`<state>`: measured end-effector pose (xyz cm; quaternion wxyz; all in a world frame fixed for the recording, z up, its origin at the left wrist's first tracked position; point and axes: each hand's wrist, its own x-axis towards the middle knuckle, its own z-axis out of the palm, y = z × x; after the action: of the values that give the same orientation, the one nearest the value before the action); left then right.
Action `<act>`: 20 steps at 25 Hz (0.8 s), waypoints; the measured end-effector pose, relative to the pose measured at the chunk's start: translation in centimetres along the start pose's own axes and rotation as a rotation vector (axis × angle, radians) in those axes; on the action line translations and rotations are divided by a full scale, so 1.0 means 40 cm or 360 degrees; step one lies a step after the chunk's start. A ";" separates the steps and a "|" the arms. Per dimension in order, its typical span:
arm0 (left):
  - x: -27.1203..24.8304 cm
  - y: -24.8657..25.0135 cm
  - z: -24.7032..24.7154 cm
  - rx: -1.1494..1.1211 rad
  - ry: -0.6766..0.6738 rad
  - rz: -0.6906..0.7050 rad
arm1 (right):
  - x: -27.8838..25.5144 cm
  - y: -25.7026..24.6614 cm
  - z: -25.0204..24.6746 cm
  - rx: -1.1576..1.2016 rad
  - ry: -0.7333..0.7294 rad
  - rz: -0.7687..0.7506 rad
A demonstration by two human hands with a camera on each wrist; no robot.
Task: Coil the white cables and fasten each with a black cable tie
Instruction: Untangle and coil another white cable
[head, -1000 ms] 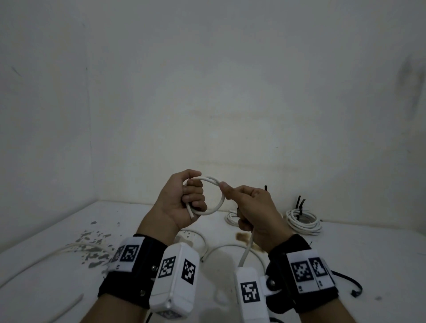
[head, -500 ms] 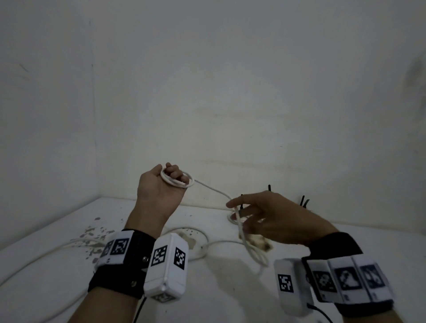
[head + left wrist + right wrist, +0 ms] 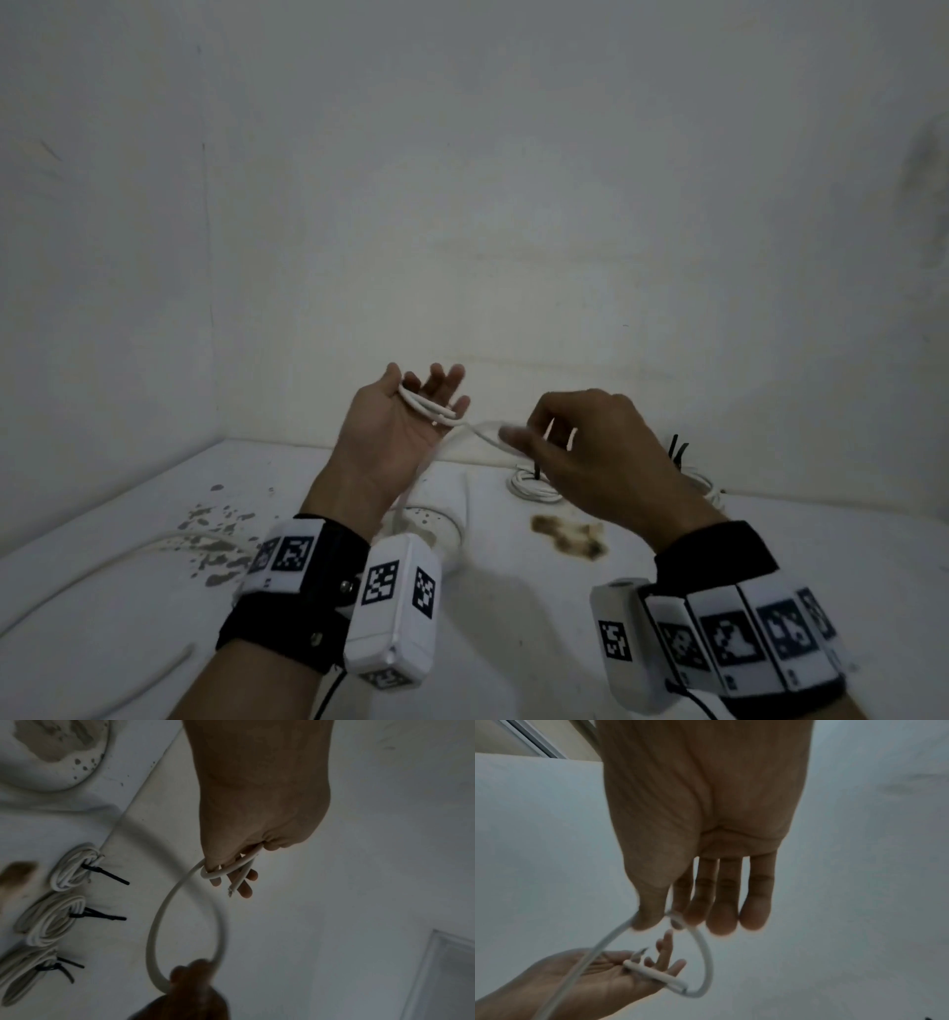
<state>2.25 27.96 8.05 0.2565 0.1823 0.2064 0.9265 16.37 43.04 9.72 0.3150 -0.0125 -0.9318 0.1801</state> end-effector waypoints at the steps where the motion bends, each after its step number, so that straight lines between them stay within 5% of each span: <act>1: 0.005 -0.010 0.000 0.0048 -0.0023 -0.0032 | 0.002 -0.005 0.012 -0.0032 0.0069 -0.0002; 4: 0.007 -0.008 -0.005 0.0099 -0.0088 -0.0105 | 0.004 -0.017 0.018 0.0440 0.0059 0.0076; 8: 0.005 0.021 -0.031 -0.0066 -0.0120 -0.0164 | -0.014 -0.017 -0.026 0.1545 -0.0321 0.0049; 12: -0.012 -0.006 -0.003 0.0211 -0.0149 -0.0302 | -0.018 -0.038 -0.010 0.1818 -0.0611 0.0038; 15: -0.048 -0.055 0.043 0.0775 -0.0310 -0.0379 | -0.007 -0.063 0.023 0.2160 -0.0459 0.0124; 20: -0.039 -0.093 0.035 0.0975 -0.0307 -0.0487 | 0.014 -0.037 0.025 0.2365 0.0085 0.0596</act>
<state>5.61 30.41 7.11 0.3440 0.3043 0.4744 0.7511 15.45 41.42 9.81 0.2272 0.0405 -0.5403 0.8092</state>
